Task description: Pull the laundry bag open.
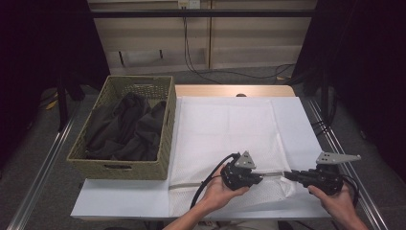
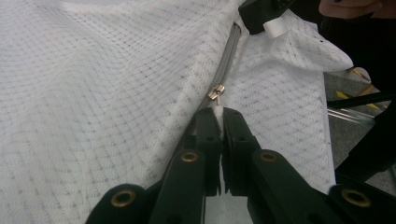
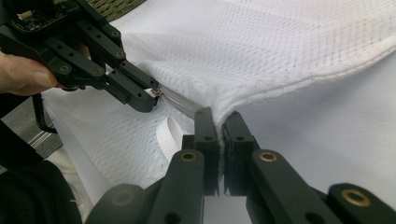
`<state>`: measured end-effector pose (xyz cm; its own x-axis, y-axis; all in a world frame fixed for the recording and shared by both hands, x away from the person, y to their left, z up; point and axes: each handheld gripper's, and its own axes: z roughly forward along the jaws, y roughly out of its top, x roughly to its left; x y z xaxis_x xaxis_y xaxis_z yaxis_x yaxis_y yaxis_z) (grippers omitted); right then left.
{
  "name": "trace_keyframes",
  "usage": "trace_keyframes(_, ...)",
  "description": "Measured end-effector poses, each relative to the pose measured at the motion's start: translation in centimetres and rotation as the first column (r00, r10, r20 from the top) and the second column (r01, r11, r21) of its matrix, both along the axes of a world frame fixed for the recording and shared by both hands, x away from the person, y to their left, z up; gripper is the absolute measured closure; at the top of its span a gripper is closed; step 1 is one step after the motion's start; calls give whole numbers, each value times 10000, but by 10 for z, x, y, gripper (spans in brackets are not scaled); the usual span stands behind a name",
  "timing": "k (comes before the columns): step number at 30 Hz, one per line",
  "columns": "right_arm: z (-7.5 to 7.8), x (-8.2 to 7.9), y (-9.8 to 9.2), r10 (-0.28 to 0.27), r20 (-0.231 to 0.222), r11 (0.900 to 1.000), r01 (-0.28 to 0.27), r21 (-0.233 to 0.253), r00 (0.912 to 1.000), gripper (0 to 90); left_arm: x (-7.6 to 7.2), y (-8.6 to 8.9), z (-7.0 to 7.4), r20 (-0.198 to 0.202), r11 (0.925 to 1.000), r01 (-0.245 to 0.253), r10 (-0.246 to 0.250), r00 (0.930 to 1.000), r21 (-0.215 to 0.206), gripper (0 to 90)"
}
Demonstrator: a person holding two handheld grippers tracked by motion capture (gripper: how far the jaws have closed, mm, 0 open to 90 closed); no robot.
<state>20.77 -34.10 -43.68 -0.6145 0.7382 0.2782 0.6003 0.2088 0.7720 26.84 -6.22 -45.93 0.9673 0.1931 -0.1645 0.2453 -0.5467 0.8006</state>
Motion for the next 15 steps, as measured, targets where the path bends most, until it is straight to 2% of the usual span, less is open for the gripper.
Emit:
trace_keyframes(1, 0, 0, 0, -3, 36, 10000, 3, 3, 10000, 865, 0, 1, -1, 29, 10000, -26, 26, 10000, -3, 868)
trace_keyframes(2, 1, 0, 0, -48, 18, 10000, 48, 38, 10000, 865, 0, 2, 0, 6, 9998, -75, 75, 10000, 193, 867)
trace_keyframes(3, 1, 0, 0, -73, -7, 10000, 73, 26, 10000, 866, 1, 3, -2, 22, 10000, -9, 9, 10000, 14, 867)
trace_keyframes(5, 0, 1, 0, -20, 6, 10000, 20, -28, 10000, 866, 2, 6, -2, 36, 9998, -66, 65, 10000, 205, 867)
trace_keyframes(7, -1, 1, 0, -10, -22, 10000, 10, -38, 10000, 865, 2, 7, -3, -35, 9998, -156, 157, 9999, 136, 867)
trace_keyframes(10, -1, 0, 0, -41, 7, 10000, 42, -47, 10000, 865, 3, 9, -4, -15, 10000, -22, 22, 10000, 59, 867)
trace_keyframes(11, -1, 0, 0, -64, 3, 10000, 64, -58, 10000, 866, 2, 11, -3, -2, 9996, -105, 105, 9999, 256, 867)
trace_keyframes(15, 0, -1, 0, -73, 24, 10000, 73, -51, 10000, 866, 1, 15, -3, 35, 9995, -183, 182, 9998, 258, 867)
